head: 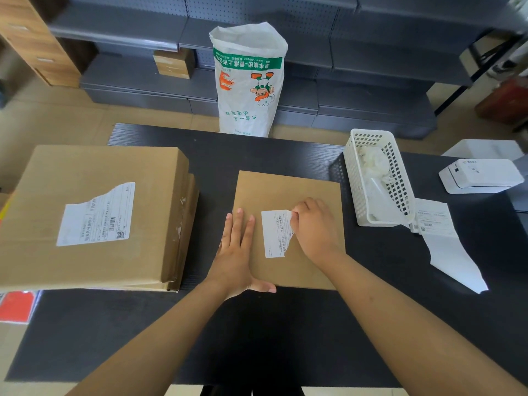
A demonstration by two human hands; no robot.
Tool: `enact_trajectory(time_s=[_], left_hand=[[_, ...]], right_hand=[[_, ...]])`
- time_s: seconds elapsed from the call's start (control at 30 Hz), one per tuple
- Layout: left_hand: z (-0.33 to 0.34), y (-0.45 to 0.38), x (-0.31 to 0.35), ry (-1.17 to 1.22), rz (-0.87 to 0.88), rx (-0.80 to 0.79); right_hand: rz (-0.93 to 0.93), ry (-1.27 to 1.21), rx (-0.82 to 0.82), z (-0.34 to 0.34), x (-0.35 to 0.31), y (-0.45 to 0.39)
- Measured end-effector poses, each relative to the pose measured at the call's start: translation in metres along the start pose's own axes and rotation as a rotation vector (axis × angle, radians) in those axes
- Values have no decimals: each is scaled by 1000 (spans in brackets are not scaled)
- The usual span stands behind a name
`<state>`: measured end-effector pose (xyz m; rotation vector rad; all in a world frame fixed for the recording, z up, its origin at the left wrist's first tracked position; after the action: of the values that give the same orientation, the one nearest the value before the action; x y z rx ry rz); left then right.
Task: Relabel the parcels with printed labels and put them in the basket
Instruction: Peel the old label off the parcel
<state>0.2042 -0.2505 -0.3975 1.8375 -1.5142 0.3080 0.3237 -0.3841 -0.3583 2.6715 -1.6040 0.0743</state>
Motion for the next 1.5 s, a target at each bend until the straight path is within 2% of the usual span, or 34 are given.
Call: enact_trajectory(time_s=[0.23, 0.57, 0.73, 0.87, 1.0, 1.07, 1.17, 1.5], left_hand=[[0, 1, 2, -18, -44, 17], [1, 2, 4, 20, -67, 18], [1, 1, 3, 13, -67, 26], [2, 1, 2, 49, -39, 26], [3, 0, 0, 60, -24, 27], [3, 0, 0, 60, -22, 28], [2, 0, 0, 50, -17, 30], [3, 0, 2, 42, -90, 53]], right_hand=[[-105, 166, -135, 11, -12, 0], [-129, 149, -174, 11, -21, 14], [-183, 132, -136, 5, -20, 16], [-64, -4, 30, -9, -10, 10], [55, -141, -21, -9, -1, 0], [-12, -113, -70, -6, -4, -3], [-96, -48, -55, -6, -10, -4], [-185, 105, -100, 1, -27, 6]])
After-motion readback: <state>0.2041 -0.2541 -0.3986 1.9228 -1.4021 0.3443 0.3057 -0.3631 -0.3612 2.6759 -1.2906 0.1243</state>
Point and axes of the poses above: each hand's wrist, its own y-axis away from the middle knuckle, its own z-axis out of the palm, x = y × z, the point moved 5 cm from there along -y, towards the middle knuckle, and after that the axes turned 10 degrees about y, right-handed, at the moved point
